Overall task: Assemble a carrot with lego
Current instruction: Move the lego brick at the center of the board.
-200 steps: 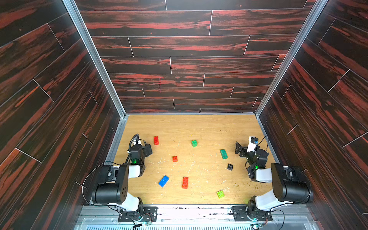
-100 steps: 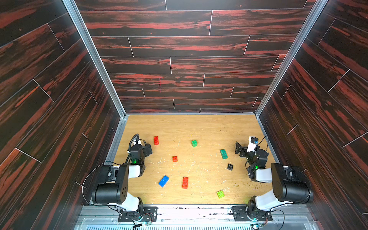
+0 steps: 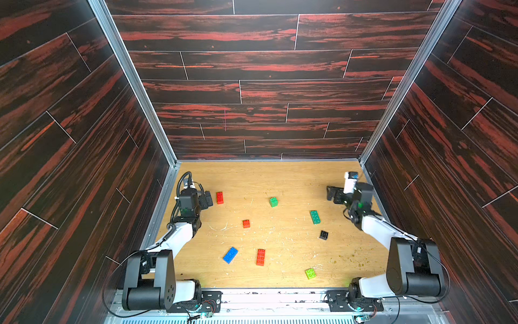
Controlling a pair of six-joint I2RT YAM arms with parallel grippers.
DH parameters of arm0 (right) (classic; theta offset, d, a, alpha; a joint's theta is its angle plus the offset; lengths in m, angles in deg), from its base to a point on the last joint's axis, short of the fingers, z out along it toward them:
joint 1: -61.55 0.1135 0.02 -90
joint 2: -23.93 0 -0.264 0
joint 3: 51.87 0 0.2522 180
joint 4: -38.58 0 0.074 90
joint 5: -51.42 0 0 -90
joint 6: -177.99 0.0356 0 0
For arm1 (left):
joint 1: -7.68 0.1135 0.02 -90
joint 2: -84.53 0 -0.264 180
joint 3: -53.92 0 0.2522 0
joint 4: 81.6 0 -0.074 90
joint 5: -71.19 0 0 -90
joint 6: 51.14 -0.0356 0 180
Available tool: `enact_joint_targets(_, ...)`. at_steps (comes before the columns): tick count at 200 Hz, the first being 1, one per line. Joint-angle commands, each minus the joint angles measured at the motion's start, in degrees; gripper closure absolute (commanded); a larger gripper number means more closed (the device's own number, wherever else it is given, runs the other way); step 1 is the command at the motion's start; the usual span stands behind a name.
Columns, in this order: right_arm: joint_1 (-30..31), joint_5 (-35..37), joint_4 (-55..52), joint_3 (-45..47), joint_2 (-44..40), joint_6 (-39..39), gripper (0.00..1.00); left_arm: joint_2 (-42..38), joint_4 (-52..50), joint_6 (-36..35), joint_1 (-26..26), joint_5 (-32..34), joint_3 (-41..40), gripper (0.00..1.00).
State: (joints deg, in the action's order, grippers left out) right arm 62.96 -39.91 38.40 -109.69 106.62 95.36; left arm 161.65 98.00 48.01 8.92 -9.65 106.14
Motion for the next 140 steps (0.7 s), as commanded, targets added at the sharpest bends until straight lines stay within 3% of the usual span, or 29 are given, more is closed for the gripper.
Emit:
enact_joint_targets(1,1.3,-3.8,-20.7,-2.7,0.6,4.0,0.05,-2.4,-12.9,3.5,-1.6,-1.4,2.3,0.01)
enact_joint_targets(23,1.6,-9.9,-24.7,-3.4,1.7,5.5,0.11,-3.0,-17.3,4.6,-3.2,-3.5,3.4,0.02)
enact_joint_targets(53,4.6,-12.0,-27.3,-5.1,5.0,4.1,0.13,-3.5,-20.0,5.9,-4.7,-5.4,3.6,0.02)
enact_joint_targets(90,10.2,-7.7,-30.7,-9.5,10.8,2.5,0.13,-3.3,-20.4,6.2,-5.4,-6.9,3.9,0.02)
enact_joint_targets(140,12.1,1.3,-35.1,-12.4,14.9,2.4,0.16,-2.8,-20.5,6.8,-5.5,-8.4,4.2,0.02)
